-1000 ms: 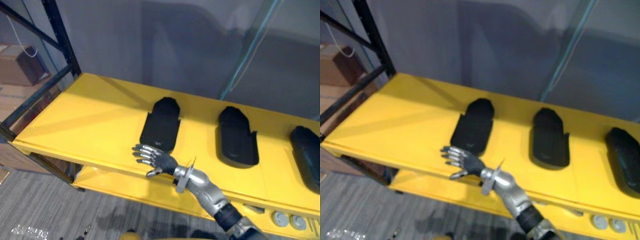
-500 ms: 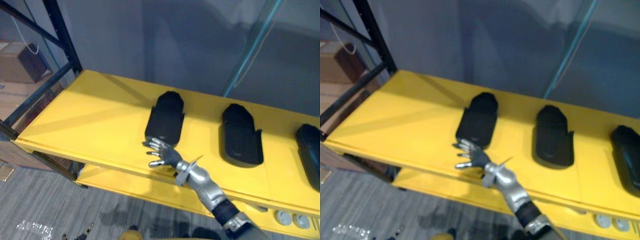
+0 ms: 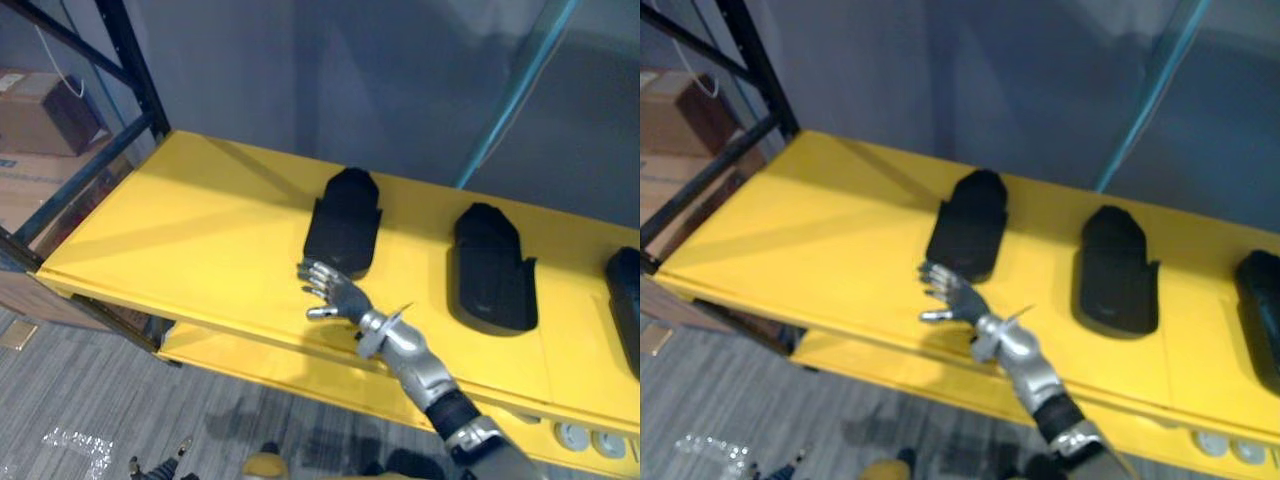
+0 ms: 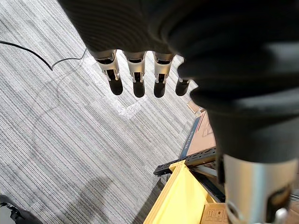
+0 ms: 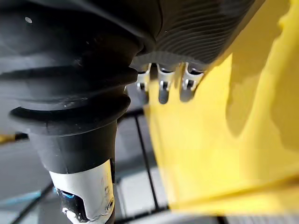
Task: Walk over and take plastic housings, then place them on the shelf
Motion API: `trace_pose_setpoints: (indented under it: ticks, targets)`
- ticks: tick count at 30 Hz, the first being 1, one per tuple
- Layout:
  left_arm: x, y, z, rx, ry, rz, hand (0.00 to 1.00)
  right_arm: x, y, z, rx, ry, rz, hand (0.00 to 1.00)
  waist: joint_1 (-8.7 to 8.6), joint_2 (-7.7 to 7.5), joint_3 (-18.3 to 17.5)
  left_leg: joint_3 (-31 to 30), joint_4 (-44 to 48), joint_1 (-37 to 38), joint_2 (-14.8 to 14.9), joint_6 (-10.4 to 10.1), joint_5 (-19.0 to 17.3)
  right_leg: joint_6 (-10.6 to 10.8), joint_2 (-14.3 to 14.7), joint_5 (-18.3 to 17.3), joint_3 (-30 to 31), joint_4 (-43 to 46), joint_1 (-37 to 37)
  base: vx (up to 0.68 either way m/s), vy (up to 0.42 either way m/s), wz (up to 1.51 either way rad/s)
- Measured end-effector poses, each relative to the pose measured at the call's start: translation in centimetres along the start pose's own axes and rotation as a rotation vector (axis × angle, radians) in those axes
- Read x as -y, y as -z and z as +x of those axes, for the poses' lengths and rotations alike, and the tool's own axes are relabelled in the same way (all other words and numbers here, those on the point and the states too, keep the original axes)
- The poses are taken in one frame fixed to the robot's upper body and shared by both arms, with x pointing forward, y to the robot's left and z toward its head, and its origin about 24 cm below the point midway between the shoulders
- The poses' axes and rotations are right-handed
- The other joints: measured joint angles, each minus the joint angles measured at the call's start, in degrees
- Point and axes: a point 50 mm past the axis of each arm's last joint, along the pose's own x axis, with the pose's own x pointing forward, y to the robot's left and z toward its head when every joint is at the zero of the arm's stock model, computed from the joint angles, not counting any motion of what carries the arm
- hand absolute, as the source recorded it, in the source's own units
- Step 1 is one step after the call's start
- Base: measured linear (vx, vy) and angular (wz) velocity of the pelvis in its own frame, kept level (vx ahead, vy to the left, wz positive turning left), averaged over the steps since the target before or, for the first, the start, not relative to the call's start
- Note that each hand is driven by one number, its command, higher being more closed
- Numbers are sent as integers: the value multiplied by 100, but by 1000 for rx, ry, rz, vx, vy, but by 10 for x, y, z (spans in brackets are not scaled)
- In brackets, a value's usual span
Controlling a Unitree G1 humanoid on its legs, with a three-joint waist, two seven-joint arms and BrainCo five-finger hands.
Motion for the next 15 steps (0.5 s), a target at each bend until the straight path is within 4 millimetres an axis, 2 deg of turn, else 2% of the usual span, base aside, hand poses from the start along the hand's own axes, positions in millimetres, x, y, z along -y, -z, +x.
trace_pose_setpoints:
  ticks: [2,4,6,7,8,9,10,11,13,15]
  targets:
    - [-1,0,0,0,-3,-2,0,-11,1,5,-42,-138,9,0,-1,-20,-1,11,-5,4,8,0,0,1,6,1,8,-8,-1,0,0,0]
    - [-2,1,1,-5,-9,-4,0,-31,-2,10,-86,-313,-14,0,-1,-58,-14,11,-9,-11,37,-1,-2,0,25,2,11,-30,-1,0,0,0]
    - [-4,3,1,-15,-13,0,0,-68,-5,16,-137,-562,-56,0,3,-125,-56,12,-15,-23,58,-13,-11,-4,67,3,14,-67,-1,0,0,0]
    - [-5,4,2,-19,-16,-1,0,-76,-6,17,-135,-606,-65,0,8,-143,-66,12,-13,-28,67,-18,-15,-6,78,2,15,-72,-3,0,0,0]
    - [-8,5,2,-29,-29,-8,0,-91,-17,19,-92,-677,-95,0,18,-185,-93,13,-9,-39,89,-28,-22,-11,101,1,18,-81,-6,0,0,0]
    - [-9,6,3,-31,-34,-10,0,-96,-24,20,-61,-688,-113,0,24,-199,-103,13,-5,-45,94,-31,-24,-13,108,0,20,-83,-8,0,0,0]
    - [-11,6,3,-33,-41,-13,0,-100,-42,23,13,-683,-161,0,24,-223,-118,20,7,-49,103,-38,-29,-16,119,-1,34,-83,-13,0,0,0]
    - [-11,6,4,-35,-44,-11,0,-101,-52,24,52,-670,-188,0,23,-234,-125,28,14,-47,108,-42,-33,-18,125,-1,49,-83,-13,-20,-4,-7]
    - [-13,7,4,-35,-48,-7,0,-90,-97,25,264,-481,-309,0,18,-258,-141,88,20,-9,136,-58,-49,-29,155,-4,134,-81,-14,-28,-2,-14]
    - [-15,8,5,-40,-53,-2,0,-79,-120,22,361,-318,-430,0,8,-298,-167,167,32,14,168,-67,-70,-44,182,-1,210,-82,-30,-23,-2,-21]
